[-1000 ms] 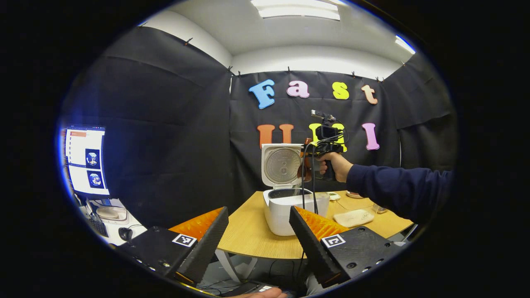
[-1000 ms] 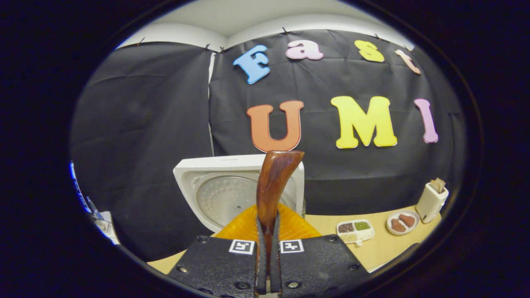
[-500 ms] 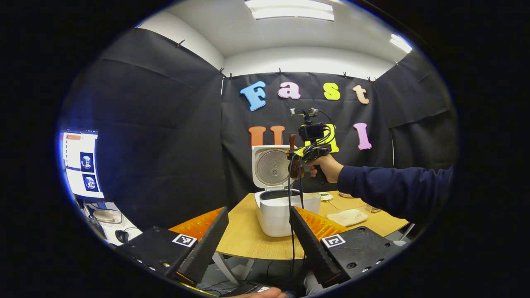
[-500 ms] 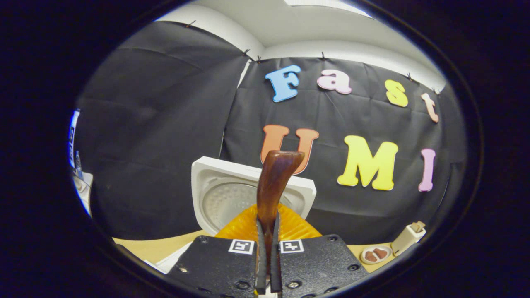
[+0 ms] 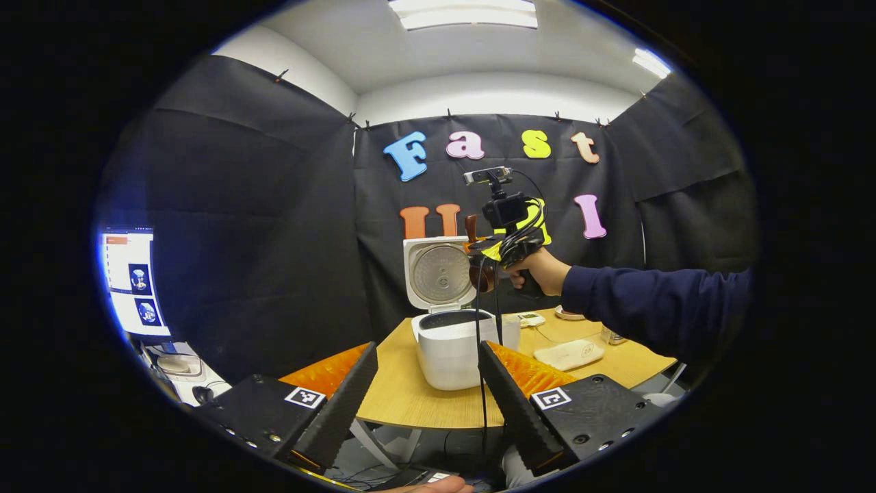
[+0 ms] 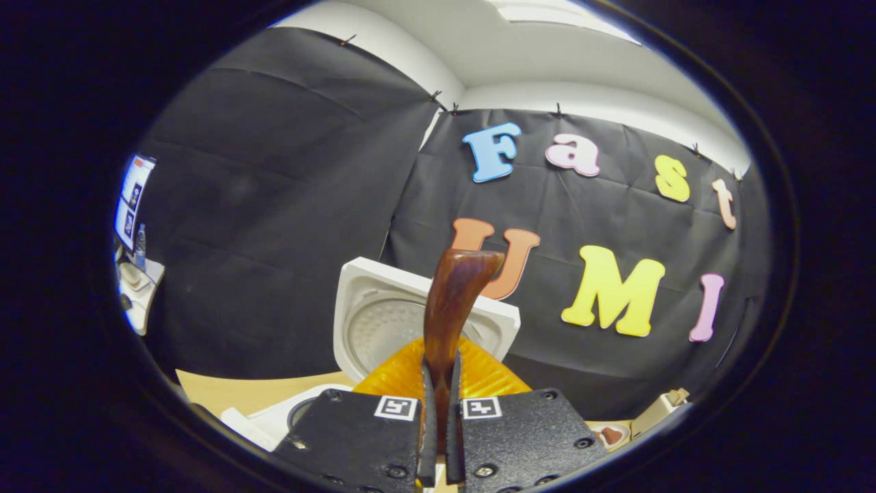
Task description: Close the left gripper, press the button to open the rice cooker; take a wooden spoon from the chopstick holder with the right hand, scoop a spoonful of rice and pour it into the rice cooker, then put the wooden spoon back into the chopstick holder.
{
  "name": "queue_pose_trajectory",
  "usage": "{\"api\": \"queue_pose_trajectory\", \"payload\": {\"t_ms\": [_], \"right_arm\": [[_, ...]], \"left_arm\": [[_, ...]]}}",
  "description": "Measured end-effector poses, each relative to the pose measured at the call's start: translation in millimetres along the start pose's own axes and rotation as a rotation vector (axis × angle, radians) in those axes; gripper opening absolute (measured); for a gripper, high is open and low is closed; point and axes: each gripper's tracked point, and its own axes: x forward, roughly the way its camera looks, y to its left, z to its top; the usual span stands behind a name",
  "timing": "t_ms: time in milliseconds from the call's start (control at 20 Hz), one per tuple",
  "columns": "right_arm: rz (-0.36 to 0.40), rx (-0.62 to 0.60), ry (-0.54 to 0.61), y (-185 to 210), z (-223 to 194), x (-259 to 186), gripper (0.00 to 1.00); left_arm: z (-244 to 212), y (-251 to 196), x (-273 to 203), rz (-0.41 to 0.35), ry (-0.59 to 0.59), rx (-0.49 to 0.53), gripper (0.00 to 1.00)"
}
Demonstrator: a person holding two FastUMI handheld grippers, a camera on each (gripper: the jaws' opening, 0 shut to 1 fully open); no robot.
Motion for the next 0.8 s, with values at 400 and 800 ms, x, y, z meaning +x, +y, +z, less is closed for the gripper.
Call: {"api": "queue_pose_trajectory", "payload": {"t_ms": [400, 800], "right_arm": [[-0.047, 0.095, 0.029, -86, -28, -50, 0.12], [-0.135, 0.119, 0.035, -188, -56, -111, 0.14]], "left_arm": [[6, -37, 12, -0.039, -0.004, -0.006, 0.95], [1, -85, 30, -0.089, 0.025, -0.003, 0.95]]}}
